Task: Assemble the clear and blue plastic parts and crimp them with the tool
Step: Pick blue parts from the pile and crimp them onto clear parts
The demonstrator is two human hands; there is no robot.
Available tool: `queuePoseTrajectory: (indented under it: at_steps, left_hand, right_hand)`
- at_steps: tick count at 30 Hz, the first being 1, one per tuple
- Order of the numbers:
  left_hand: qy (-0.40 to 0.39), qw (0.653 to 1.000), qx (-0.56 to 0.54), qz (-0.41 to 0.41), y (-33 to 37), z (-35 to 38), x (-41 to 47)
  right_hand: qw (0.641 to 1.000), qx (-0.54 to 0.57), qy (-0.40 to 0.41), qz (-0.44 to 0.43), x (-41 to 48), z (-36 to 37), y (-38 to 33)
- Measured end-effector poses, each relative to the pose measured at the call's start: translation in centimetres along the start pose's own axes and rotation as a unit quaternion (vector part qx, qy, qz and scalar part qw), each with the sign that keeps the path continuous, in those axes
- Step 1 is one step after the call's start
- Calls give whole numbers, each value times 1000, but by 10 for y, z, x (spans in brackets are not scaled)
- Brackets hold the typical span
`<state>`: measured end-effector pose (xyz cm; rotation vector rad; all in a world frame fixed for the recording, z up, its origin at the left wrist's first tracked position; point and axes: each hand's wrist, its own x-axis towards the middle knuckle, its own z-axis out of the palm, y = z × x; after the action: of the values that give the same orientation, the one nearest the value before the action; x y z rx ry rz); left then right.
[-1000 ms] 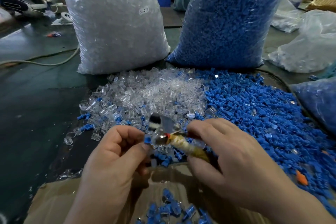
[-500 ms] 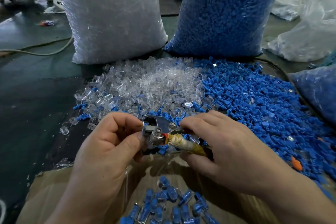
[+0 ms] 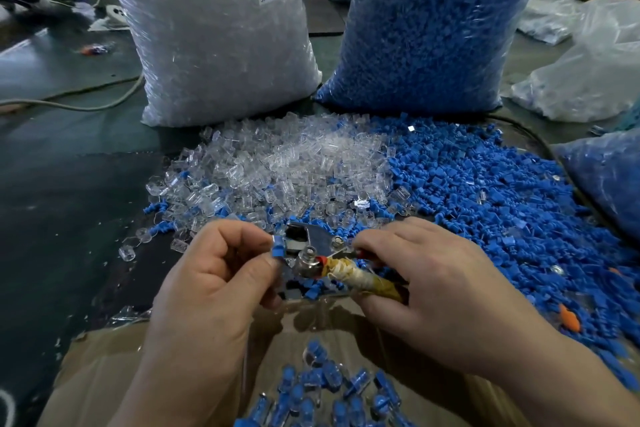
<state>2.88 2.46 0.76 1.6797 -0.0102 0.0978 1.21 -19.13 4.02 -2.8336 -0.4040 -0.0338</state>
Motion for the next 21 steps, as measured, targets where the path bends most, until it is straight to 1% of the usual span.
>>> queuePoseTrajectory:
  at_steps: [2, 3, 6, 9, 11, 12, 14, 16, 18, 19, 21]
  left_hand:
    - [16, 1000, 2, -26, 1, -2, 2]
    - [10, 999, 2, -42, 1, -3, 3]
    - [-44, 995, 35, -88, 3, 0, 0]
    - [-69, 990, 106, -69, 4, 6, -4]
    - [-60, 987, 142, -44, 4, 8, -6]
    - [-56, 986, 151, -36, 5, 8, -7]
    - [-49, 984, 167, -23, 7, 12, -9]
    - [-36, 982, 187, -6, 7, 14, -11]
    - [-30, 980, 199, 13, 6, 16, -13]
    - [-31, 978, 204, 24, 5, 16, -14]
    - [-37, 975, 215, 51, 6, 15, -15]
  right_hand:
    - [999, -27, 21, 29, 1, 2, 6]
    - [998, -42, 29, 48, 3, 2, 9]
    - [992, -84, 26, 93, 11, 3, 16]
    - [988, -102, 7, 112, 18, 5, 19]
    - [988, -104, 25, 114, 18, 5, 18]
    - [988, -100, 50, 108, 17, 4, 16]
    - [986, -83, 123, 70, 13, 3, 9]
    - [983, -54, 173, -12, 9, 6, -6]
    - [978, -42, 174, -111, 8, 14, -18]
    - [974, -42, 168, -143, 9, 18, -21]
    - [973, -61, 158, -157, 11, 20, -22]
